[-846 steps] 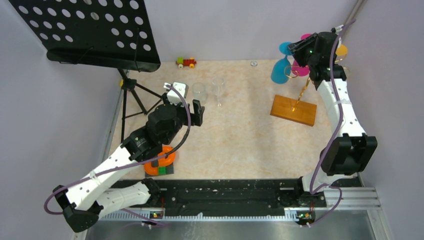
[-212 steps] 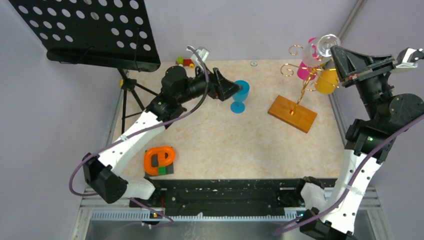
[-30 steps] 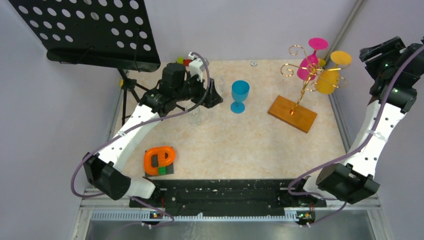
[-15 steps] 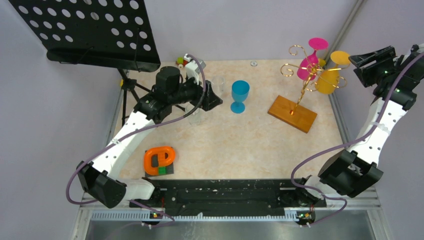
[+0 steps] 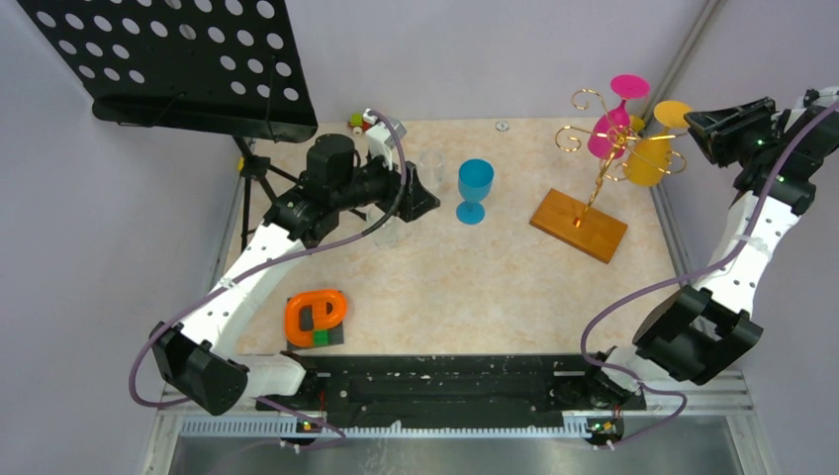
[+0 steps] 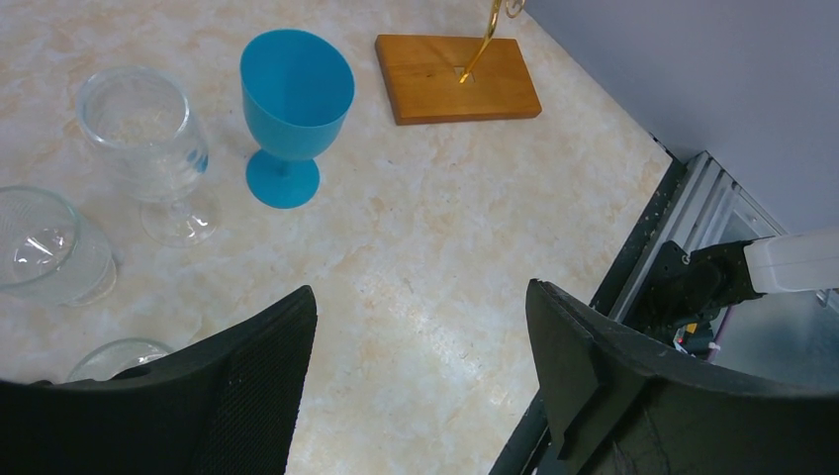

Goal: Take the wine glass off the wine glass rack

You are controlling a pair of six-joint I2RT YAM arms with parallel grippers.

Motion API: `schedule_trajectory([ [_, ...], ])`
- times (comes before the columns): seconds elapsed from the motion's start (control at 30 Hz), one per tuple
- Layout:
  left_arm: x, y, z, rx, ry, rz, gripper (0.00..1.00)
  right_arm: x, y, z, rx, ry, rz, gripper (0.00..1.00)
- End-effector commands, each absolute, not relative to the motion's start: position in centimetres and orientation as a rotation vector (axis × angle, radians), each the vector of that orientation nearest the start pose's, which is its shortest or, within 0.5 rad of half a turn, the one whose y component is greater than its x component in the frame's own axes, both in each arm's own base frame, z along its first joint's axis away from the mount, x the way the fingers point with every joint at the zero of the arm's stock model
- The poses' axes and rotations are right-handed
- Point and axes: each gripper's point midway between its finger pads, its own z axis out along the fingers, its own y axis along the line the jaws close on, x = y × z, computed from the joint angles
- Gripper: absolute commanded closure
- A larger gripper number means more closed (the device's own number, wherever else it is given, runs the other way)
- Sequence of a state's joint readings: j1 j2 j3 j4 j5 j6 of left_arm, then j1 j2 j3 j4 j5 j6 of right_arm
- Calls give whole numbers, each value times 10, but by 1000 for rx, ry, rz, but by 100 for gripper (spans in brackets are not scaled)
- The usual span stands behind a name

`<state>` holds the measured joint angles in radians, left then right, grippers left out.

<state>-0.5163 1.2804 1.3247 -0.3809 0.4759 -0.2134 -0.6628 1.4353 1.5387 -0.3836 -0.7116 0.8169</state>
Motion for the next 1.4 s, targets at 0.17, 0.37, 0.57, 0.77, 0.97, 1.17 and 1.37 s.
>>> schedule_trajectory([
  [0.17, 294, -268, 341, 632, 1802, -925, 19, 404, -133, 379, 827, 1648, 735, 63],
  [0.37, 297, -267, 340, 622, 1809, -917, 19, 411, -135, 371, 856, 1648, 728, 62],
  [0.57, 298, -265, 339, 610, 1816, -900, 19, 420, -136, 369, 927, 1581, 746, 62],
  [0.77, 298, -264, 340, 605, 1816, -893, 19, 429, -133, 366, 963, 1557, 769, 65],
  [0.97, 298, -262, 340, 602, 1815, -889, 19, 429, -135, 363, 996, 1541, 753, 76],
  [1.17, 296, -262, 340, 603, 1815, -890, 19, 428, -136, 370, 1018, 1486, 769, 100],
  [1.37, 294, -260, 343, 596, 1809, -887, 19, 421, -133, 393, 1004, 1388, 802, 100],
])
